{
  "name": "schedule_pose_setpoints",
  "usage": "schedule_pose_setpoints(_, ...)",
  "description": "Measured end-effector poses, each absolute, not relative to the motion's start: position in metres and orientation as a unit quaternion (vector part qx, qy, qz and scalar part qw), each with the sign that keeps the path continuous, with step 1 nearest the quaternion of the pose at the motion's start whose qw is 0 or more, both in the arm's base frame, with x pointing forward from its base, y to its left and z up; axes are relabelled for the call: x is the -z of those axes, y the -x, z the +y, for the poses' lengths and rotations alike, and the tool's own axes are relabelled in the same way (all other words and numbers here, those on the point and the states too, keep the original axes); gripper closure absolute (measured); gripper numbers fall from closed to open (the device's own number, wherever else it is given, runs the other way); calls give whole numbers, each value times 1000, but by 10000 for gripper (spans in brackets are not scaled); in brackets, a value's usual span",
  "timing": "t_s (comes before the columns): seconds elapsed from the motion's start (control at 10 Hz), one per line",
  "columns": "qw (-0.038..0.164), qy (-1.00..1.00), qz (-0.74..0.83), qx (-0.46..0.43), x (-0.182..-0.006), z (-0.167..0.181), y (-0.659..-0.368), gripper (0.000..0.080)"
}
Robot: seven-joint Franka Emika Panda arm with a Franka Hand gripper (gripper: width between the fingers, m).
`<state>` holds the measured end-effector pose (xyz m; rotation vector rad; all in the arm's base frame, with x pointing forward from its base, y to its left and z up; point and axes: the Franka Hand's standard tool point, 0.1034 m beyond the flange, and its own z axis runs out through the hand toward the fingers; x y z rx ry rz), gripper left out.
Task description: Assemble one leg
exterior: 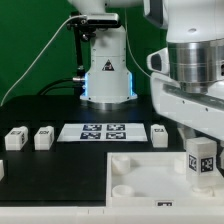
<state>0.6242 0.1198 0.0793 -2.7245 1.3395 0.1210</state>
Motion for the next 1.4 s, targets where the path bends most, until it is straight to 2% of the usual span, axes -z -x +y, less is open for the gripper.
schedule_pose_setpoints(0.1,54,925,375,-36,-79,120,-624,181)
schedule_pose_setpoints(0.3,57,964,258,-30,-77,120,-623,156)
schedule_pose_setpoints(0.9,62,996,-64,-16,-72,116,-617,151)
schedule_pose_setpoints(1.2,62,996,-69,-16,-72,116,-617,151)
schedule_pose_setpoints(1.4,62,996,-69,-16,-72,116,-617,409)
